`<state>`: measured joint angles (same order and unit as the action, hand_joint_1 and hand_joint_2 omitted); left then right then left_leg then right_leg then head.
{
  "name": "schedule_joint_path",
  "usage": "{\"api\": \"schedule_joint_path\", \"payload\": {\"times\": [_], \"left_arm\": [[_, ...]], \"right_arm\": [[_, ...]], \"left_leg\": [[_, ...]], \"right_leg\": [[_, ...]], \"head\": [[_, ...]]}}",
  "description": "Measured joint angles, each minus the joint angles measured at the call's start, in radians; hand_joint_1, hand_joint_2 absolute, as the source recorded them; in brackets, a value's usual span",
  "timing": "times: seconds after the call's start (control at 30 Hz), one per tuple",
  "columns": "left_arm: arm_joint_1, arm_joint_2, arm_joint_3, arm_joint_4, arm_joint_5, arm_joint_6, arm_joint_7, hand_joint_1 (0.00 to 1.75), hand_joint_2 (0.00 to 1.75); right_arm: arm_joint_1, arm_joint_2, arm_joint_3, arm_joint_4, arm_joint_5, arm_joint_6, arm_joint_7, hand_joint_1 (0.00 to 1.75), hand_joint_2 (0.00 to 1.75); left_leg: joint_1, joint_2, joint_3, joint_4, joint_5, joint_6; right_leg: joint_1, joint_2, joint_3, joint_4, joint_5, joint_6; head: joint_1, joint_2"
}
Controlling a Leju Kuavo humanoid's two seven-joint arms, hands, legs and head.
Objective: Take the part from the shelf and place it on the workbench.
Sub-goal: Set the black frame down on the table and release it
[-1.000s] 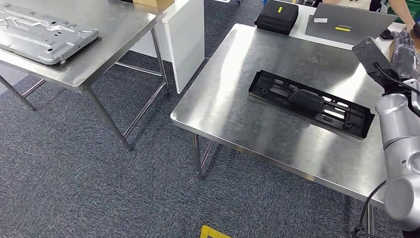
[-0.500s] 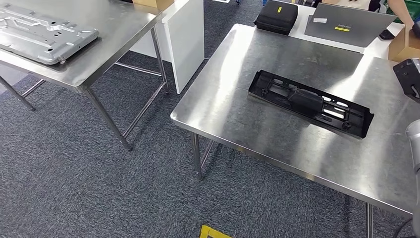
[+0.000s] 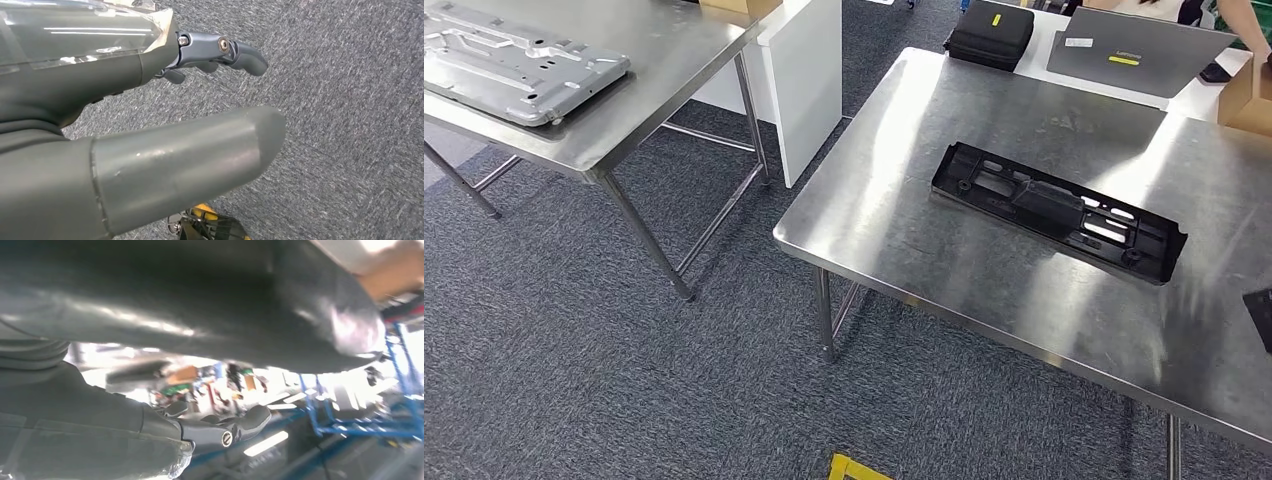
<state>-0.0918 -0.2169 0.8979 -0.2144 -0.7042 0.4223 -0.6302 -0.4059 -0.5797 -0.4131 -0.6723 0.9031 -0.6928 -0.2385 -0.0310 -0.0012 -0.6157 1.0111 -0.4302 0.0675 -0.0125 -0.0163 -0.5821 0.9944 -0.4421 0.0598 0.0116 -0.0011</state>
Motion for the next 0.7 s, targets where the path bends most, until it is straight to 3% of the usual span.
{"api": "schedule_joint_path", "payload": {"times": [0.13, 0.27, 0.47, 0.7], "left_arm": [[-0.001, -0.002, 0.003, 0.000, -0.002, -0.006, -0.001, 0.00, 0.00], [-0.003, -0.004, 0.009, 0.000, 0.002, -0.004, -0.007, 0.00, 0.00], [-0.004, -0.010, 0.019, 0.000, 0.001, 0.001, -0.010, 0.00, 0.00], [-0.004, -0.012, 0.022, 0.000, -0.003, 0.001, -0.010, 0.00, 0.00]], "right_arm": [[0.154, 0.052, -0.161, -0.072, 0.021, 0.000, -0.045, 0.00, 0.00], [0.221, 0.132, -0.299, -0.113, 0.078, 0.000, -0.122, 0.00, 0.00], [0.261, 0.279, -0.491, -0.124, 0.242, -0.001, -0.163, 0.00, 0.00], [0.268, 0.350, -0.613, -0.118, 0.300, 0.000, -0.160, 0.00, 0.00]], "left_leg": [[0.000, 0.000, -0.001, 0.000, -0.001, 0.000], [0.000, 0.004, 0.000, 0.000, -0.001, 0.000], [0.001, 0.005, 0.001, 0.000, -0.001, -0.001], [0.000, 0.010, 0.001, 0.000, 0.000, -0.001]], "right_leg": [[0.000, 0.000, -0.001, 0.000, 0.000, 0.000], [0.000, 0.004, -0.002, 0.000, 0.000, 0.000], [0.000, 0.005, -0.003, 0.000, 0.000, 0.000], [0.000, 0.008, -0.004, 0.000, 0.000, 0.000]], "head": [[0.000, 0.000], [0.000, 0.000], [0.000, 0.000], [0.000, 0.000]]}}
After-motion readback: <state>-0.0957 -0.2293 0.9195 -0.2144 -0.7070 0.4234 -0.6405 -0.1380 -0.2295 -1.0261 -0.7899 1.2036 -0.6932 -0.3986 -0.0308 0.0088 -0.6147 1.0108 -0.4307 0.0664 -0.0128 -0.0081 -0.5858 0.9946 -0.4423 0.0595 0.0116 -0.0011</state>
